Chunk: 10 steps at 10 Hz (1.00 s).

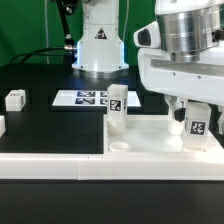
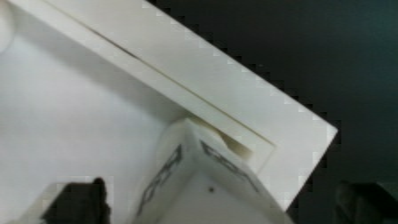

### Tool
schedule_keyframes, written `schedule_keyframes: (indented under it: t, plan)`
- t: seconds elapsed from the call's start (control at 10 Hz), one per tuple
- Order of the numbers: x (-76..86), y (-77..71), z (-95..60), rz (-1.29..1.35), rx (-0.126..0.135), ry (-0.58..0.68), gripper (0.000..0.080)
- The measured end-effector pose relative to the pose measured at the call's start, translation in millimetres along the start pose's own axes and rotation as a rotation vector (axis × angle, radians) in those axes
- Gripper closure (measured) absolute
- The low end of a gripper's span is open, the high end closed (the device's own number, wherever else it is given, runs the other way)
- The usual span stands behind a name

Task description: Assemble square table

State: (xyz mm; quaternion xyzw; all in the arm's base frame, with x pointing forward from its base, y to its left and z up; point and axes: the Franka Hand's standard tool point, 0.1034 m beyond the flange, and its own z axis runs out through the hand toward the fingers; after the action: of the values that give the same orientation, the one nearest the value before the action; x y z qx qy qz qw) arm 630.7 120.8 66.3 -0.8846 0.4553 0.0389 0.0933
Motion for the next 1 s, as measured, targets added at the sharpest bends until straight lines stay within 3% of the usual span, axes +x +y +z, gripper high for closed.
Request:
schedule_keyframes:
  t: [0.2,0.3,0.5,0.7,0.8,0.9,1.0]
  plan:
    - [0.6,0.6,0.3,-0.142,-0.001,0.001,0.0151]
    - [1.6,2.4,0.0,-0.297,-0.014,0.001,0.0151]
    - [2.7,3.2,-5.1,-0.756,-0.098,0.009,0.015]
    - [0.3,2.7,-3.9,-0.796,-0.1,0.006,0.015]
    - [0.4,2.7,-3.9,-0.787,-0.101,0.007,0.024]
    - [0.4,2.8,-3.8,-0.787,-0.101,0.007,0.0422]
    - [0.1,2.7,-3.7,-0.724,-0.099,0.009,0.0422]
